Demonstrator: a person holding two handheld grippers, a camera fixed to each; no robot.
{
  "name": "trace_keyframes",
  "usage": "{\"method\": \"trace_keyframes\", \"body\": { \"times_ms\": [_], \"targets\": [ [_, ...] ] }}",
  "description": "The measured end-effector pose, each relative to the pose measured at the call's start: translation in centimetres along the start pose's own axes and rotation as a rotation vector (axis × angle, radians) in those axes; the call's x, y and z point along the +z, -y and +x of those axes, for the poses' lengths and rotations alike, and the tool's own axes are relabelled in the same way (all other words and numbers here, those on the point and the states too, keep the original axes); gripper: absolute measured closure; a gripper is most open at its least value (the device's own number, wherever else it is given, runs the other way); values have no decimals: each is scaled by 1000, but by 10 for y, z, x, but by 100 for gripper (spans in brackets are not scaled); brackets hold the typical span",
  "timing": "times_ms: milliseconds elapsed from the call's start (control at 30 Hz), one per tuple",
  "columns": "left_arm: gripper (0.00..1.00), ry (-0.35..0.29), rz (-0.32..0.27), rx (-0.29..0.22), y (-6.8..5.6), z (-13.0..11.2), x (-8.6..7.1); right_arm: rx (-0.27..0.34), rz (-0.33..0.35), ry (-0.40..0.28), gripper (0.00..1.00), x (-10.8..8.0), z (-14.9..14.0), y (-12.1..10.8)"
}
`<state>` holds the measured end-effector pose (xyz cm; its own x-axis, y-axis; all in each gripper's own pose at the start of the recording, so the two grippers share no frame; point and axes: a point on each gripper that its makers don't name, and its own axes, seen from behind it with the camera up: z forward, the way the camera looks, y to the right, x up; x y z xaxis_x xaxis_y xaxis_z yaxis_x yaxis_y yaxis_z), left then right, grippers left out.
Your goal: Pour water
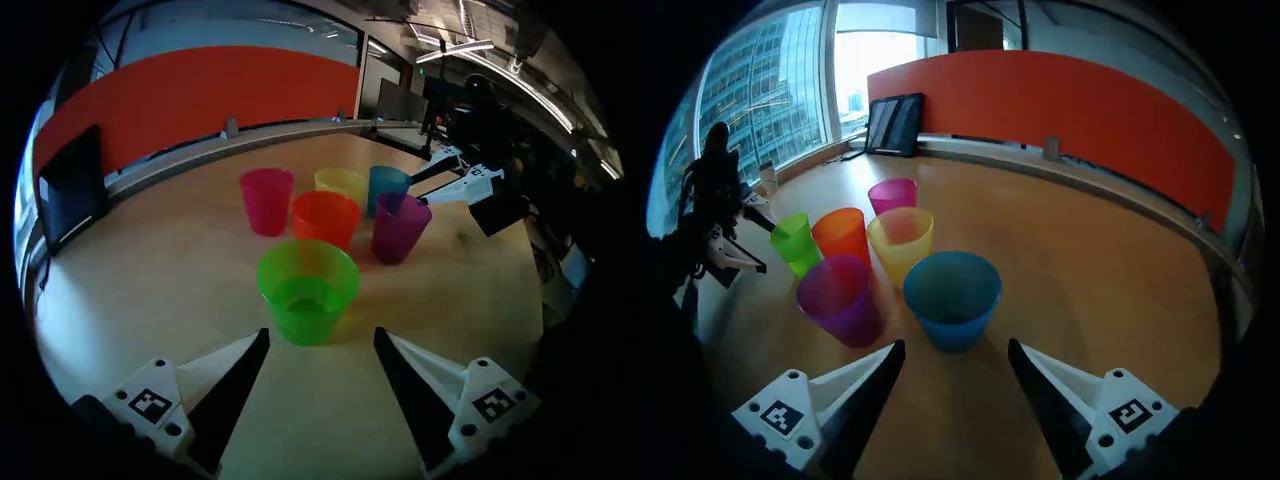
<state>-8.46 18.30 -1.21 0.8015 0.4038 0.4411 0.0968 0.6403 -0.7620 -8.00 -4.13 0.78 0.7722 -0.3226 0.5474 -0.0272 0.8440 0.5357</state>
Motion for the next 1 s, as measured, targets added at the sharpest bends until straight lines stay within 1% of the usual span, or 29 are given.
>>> {"method": "trace_keyframes", "body": {
  "times_ms": [167, 367, 567, 767, 1000],
  "targets": [
    [3, -13, 20, -7, 0, -2, -11, 5, -16, -4, 0, -11, -6, -1],
    [3, -30, 60, -20, 3, -6, -25, 15, -34, -17, 0, -22, -12, -2],
    [2, -74, 110, -30, 6, -2, -38, 7, -60, -46, 0, -33, -9, -2],
    [3, -145, 172, -51, 11, 5, -59, -3, -99, -110, 0, -47, 0, -3],
    [3, -246, 287, -64, 27, 17, -86, 4, -148, -215, 0, -67, 16, 0]
  ]
}}
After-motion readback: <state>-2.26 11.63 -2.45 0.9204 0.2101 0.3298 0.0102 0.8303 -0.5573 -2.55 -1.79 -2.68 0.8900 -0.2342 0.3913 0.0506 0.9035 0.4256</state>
